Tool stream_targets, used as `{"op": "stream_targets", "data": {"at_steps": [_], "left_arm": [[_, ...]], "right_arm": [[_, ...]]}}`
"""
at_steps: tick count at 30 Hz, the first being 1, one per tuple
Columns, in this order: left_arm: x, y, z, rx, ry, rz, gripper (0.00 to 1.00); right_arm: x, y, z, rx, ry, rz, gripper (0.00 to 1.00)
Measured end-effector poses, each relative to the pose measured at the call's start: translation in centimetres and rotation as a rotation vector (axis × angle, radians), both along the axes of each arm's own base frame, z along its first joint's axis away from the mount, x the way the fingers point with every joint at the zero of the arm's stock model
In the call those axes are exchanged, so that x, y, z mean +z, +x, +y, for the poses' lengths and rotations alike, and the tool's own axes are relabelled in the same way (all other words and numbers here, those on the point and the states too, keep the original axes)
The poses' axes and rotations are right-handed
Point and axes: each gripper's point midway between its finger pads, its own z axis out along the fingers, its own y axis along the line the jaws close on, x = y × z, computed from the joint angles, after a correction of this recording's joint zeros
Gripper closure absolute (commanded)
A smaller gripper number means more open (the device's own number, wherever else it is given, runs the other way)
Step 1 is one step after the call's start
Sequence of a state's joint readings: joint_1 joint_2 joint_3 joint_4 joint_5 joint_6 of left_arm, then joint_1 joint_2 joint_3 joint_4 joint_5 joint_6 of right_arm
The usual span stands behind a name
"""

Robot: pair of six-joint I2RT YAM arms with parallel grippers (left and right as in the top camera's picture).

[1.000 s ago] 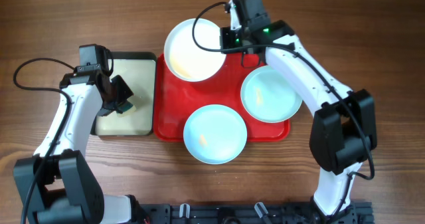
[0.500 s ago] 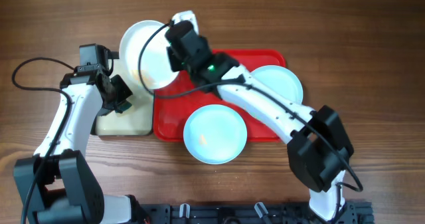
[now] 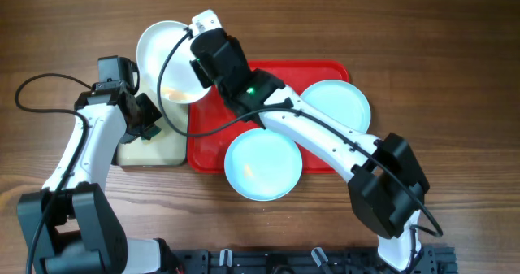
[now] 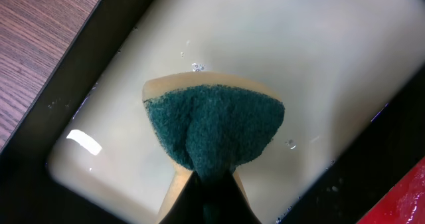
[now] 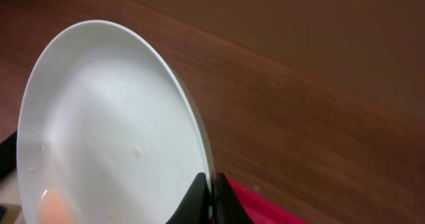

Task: Clean dirty plates on tray and stack at the side
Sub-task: 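Lower the white plate back onto the red tray with the right gripper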

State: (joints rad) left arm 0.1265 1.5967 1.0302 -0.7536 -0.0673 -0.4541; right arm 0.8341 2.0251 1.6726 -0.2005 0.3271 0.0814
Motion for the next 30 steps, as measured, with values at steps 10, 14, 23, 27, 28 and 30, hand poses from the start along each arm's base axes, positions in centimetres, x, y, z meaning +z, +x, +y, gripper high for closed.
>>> {"op": "stream_targets", "data": {"at_steps": [10,14,23,27,28,30], "left_arm": [[0.0,0.0,0.1,0.001,0.003,0.0,0.96],[0.0,0.0,0.1,0.001,0.003,0.0,0.96],[-0.1,-0.2,0.3,0.005,0.017,0.006,0.96],[-0.2,-0.4,0.3,0.004,0.016,0.016,0.96],[-0.2,-0.4,0.3,0.004,0.016,0.017,0.96],[-0.2,-0.4,0.3,0.004,0.016,0.017,0.96]], "right_arm": [[2.9,-1.8,3.7,0.16,-0.141,-0.219,0.96],[3.0,-1.7,3.5,0.177,-0.19,-0.249,0.96],[6.9,-0.7,4.6,0.226,-0.26,-0.475,0.96],[8.3,-0.3,5.1,0.238,-0.294,-0.576,0.96],[8.1,-0.2,5.2,0.248,-0.317,-0.587,0.96],[7.6,-0.1,5.4,0.267,-0.366,-0.606,0.96]]}}
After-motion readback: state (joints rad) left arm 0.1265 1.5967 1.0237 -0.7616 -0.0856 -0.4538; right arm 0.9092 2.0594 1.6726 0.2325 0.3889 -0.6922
